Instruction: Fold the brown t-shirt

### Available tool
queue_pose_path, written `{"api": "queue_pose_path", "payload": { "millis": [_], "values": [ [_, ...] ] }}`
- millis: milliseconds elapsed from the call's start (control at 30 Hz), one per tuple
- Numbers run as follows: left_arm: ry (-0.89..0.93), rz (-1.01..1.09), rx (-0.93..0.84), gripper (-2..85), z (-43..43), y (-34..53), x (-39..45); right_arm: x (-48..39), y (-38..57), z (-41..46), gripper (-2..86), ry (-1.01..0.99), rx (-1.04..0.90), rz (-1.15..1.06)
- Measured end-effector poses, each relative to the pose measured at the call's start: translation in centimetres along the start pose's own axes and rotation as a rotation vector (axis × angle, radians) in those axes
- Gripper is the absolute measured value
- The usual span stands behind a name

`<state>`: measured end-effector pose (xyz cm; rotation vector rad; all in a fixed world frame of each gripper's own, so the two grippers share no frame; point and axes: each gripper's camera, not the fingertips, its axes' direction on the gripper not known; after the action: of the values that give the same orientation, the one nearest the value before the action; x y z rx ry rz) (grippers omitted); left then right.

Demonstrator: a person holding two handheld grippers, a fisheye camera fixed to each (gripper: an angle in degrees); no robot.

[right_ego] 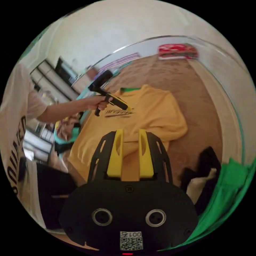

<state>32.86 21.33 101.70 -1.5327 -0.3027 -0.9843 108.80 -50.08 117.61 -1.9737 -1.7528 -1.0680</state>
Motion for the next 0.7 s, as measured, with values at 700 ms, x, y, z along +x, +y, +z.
{"api": "queue_pose_path", "payload": {
  "millis": [700],
  "values": [
    [0.111, -0.326, 0.294, 0.1, 11.5, 26.4, 10.6, -14.5, 2.6, 8.1, 2.1, 0.017, -0.356, -0.635]
  ]
}}
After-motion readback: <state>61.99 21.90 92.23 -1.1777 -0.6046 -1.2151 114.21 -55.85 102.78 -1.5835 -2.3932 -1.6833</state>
